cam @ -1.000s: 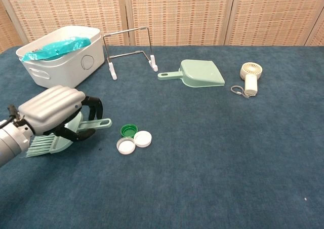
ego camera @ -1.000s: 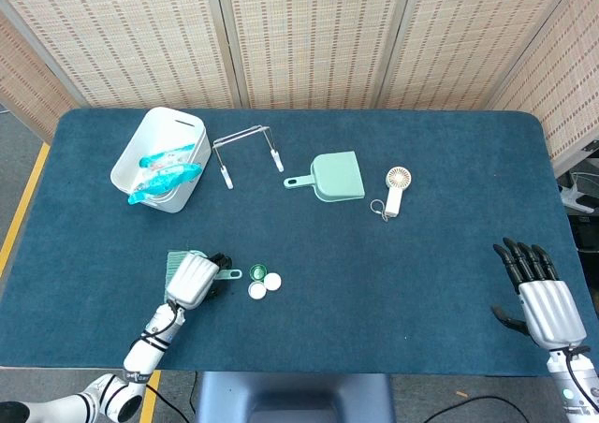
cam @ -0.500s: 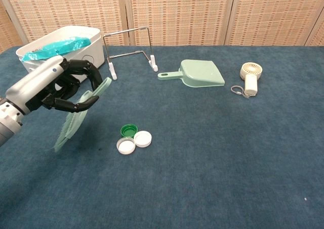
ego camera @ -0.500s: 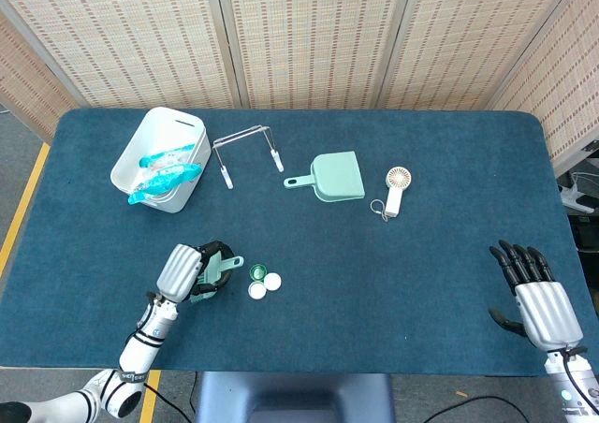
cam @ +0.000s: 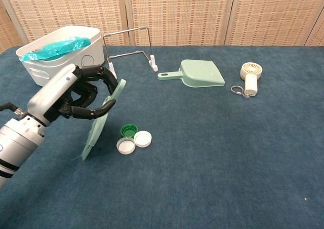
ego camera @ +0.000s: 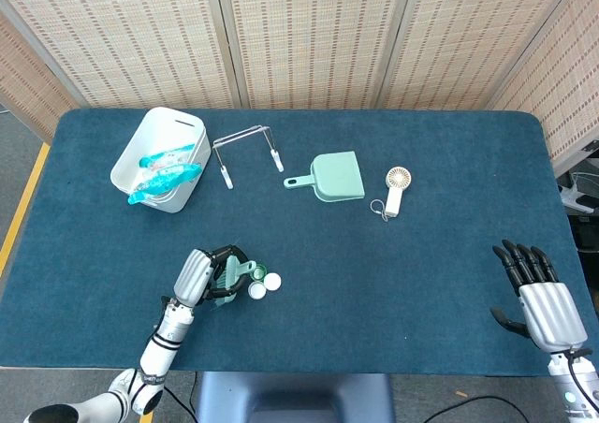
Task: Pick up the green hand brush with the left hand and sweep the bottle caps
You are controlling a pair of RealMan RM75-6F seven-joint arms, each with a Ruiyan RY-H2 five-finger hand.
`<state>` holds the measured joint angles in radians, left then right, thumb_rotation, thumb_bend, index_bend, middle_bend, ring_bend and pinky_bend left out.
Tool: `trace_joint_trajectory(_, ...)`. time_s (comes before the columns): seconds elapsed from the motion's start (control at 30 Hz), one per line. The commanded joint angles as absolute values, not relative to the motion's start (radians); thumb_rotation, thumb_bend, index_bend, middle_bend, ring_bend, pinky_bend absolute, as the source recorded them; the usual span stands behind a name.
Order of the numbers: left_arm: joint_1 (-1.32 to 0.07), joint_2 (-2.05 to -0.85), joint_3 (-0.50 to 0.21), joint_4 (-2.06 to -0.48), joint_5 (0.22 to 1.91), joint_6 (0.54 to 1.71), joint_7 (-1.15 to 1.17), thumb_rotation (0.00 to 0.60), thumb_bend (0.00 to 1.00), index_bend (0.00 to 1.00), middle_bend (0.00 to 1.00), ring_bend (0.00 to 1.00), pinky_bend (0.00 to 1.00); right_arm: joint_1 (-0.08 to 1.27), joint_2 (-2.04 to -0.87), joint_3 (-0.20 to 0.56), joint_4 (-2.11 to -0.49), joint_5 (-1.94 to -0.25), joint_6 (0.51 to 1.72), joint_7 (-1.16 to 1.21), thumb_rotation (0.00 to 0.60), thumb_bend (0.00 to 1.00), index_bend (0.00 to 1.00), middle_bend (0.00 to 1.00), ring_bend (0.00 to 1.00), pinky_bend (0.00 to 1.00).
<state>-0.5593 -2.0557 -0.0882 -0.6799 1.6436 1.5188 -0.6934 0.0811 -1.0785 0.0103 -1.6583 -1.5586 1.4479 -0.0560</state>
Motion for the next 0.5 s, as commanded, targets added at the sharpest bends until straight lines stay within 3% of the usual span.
trace_joint_trajectory(0.03,-0.571,-2.084,-0.084,-0.647,1.644,1.519,-0.716,0.600,0.73,0.73,0.88,0.83,1.00,0.081,-1.078,0.010,-1.657,-1.558,1.447,-0.055,0.600,0.15,0.00,0.00,0.00,0.00)
trace_joint_trajectory(0.5,-0.640,-2.153,-0.077,-0.617,1.655,1.493,-0.761,0.600,0.73,0.74,0.88,0.83,1.00,0.081,-1.076,0.014,-1.657,-1.554,1.449,-0.044,0.599,0.15,0.00,0.00,0.00,0.00)
